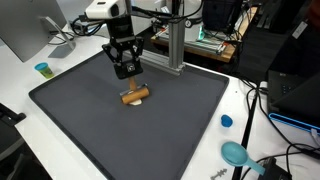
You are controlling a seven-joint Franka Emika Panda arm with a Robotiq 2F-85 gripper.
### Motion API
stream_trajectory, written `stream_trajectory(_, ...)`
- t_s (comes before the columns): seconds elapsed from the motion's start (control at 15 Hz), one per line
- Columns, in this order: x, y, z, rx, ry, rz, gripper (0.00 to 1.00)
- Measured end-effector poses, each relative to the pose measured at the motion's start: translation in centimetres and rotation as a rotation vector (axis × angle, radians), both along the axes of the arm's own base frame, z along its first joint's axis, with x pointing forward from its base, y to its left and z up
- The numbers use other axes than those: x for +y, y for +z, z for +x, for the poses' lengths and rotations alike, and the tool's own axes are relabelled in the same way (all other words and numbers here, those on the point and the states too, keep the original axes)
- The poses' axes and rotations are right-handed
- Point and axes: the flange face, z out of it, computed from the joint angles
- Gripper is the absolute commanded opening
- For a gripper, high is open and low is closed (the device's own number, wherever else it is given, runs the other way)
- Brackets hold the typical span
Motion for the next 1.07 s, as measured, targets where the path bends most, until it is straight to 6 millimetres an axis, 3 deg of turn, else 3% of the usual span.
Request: stream_trajectory(1.07, 4.1, -0.3, 0.6, 0.064, -0.063, -0.198, 0.22)
